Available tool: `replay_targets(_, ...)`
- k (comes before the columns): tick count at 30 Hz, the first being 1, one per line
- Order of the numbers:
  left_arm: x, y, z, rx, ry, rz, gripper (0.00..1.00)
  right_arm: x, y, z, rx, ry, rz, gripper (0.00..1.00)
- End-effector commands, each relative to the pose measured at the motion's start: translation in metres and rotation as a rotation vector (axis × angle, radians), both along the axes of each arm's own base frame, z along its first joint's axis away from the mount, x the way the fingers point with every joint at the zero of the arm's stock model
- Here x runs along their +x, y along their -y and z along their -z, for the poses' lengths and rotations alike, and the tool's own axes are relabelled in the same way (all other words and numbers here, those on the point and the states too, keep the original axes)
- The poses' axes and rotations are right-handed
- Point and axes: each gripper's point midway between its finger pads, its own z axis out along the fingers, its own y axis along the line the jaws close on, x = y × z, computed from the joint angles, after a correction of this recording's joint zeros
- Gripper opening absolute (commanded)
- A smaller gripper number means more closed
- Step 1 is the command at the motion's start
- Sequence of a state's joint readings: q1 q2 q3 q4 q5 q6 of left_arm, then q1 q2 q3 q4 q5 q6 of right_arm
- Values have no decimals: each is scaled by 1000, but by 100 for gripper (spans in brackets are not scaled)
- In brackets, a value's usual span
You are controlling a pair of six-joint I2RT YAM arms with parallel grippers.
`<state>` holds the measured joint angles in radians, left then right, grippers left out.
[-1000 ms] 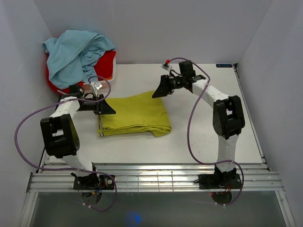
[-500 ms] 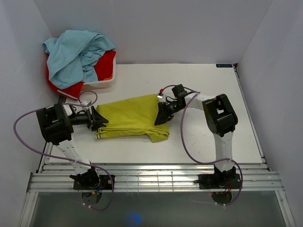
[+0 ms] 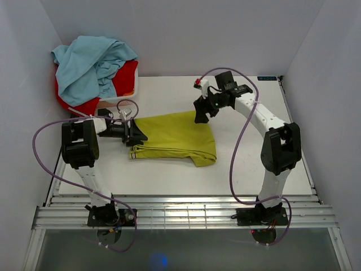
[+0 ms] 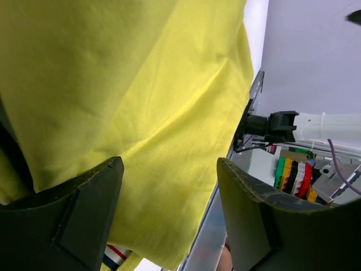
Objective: Fold and stack the trousers
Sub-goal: Fold the trousers, then neatly place the folded trousers to the corner
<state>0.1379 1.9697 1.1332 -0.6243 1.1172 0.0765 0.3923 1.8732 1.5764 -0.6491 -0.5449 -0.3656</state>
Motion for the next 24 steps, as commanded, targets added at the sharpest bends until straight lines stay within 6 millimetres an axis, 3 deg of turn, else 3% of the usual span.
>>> replay_targets(1, 26, -5, -35, -33, 177, -24, 80, 12, -47, -55, 26, 213, -125, 79)
replay_targets(2, 28, -7, -47, -35, 223, -15, 82, 14, -59, -60, 39, 230, -146, 66)
replay_targets(3, 27, -15, -59, -37, 244, -25, 85, 18, -73, -47, 36, 213, -166, 58)
replay_targets(4, 28, -18, -81, -47, 331, -13, 90, 19, -97, -66, 67, 266, -207, 53)
replay_targets(5, 29, -23, -90, -36, 364, -19, 94, 20, -111, -65, 68, 273, -226, 49)
replay_targets(6, 28, -28, -96, -10, 377, -25, 98, 18, -129, -44, 45, 245, -253, 46)
replay_targets(7, 30, -31, -108, 39, 469, -6, 98, 25, -142, -58, 69, 282, -259, 41)
replay_targets(8, 34, -32, -118, 69, 540, 1, 98, 27, -149, -52, 73, 268, -254, 29)
replay_targets(10, 36, -29, -132, 100, 632, 21, 96, 29, -155, -45, 100, 216, -207, 22)
replay_targets(11, 39, -28, -141, 110, 700, 49, 92, 24, -152, -35, 87, 183, -203, 25)
replay_targets(13, 44, -27, -142, 103, 695, 53, 84, 10, -141, -47, 141, 134, -214, 28)
replay_targets(14, 47, -25, -141, 76, 652, 41, 72, -3, -132, -34, 155, 63, -224, 29)
replay_targets(16, 51, -16, -134, -26, 586, 62, 56, -8, -118, -47, 237, -12, -205, 29)
replay_targets(18, 52, -3, -119, -77, 511, 69, 45, 6, -101, -51, 316, -73, -181, 29)
replay_targets(20, 60, 2, -111, -89, 527, 61, 42, 21, -88, -51, 360, -106, -149, 29)
replay_targets(23, 66, 7, -86, -109, 417, 2, 39, 46, -69, -29, 386, -163, -107, 31)
replay_targets(24, 68, 7, -79, -117, 359, -22, 38, 54, -60, -11, 389, -198, -85, 32)
